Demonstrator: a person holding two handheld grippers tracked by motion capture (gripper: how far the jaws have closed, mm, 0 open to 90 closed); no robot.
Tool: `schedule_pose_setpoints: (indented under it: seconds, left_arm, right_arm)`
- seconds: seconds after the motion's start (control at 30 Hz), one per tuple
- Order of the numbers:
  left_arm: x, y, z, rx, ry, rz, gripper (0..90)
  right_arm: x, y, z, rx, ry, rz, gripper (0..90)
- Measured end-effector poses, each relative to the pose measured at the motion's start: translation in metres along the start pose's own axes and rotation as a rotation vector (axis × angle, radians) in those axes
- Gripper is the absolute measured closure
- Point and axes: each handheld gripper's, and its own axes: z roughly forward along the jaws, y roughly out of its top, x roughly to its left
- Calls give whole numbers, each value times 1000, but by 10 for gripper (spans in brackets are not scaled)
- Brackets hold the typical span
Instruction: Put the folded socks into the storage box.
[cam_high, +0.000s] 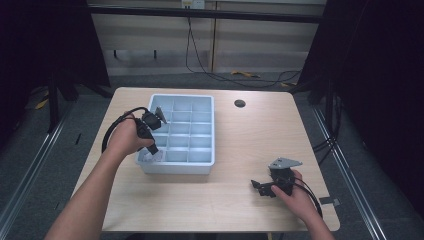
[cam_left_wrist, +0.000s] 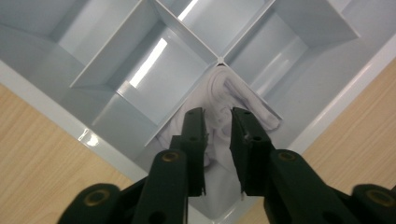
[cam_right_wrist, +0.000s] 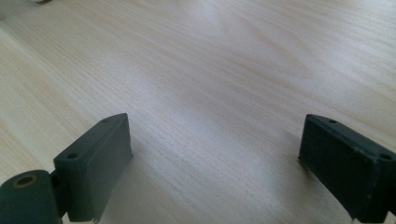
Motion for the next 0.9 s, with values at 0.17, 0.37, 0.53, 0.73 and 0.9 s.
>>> schedule_pose_setpoints:
  seconds: [0.17, 0.37, 0.53, 0.73, 0.9]
  left_arm:
    - [0, 0, -3, -19, -16, -16, 612]
    - [-3, 0, -6, -44, -18, -10, 449]
    - [-4, -4, -10, -64, -21, -22, 360]
    - [-3, -10, -17, -79, -19, -29, 310]
    - [-3, -15, -21, -93, -19, -31, 293]
  right_arm:
    - [0, 0, 0, -1, 0, 2, 83]
    - [0, 0, 0, -2, 0, 0, 83]
    - [0, 0, 0, -1, 0, 1, 83]
    - [0, 0, 0, 0, 0, 2, 83]
    - [0, 0, 0, -1, 0, 1, 83]
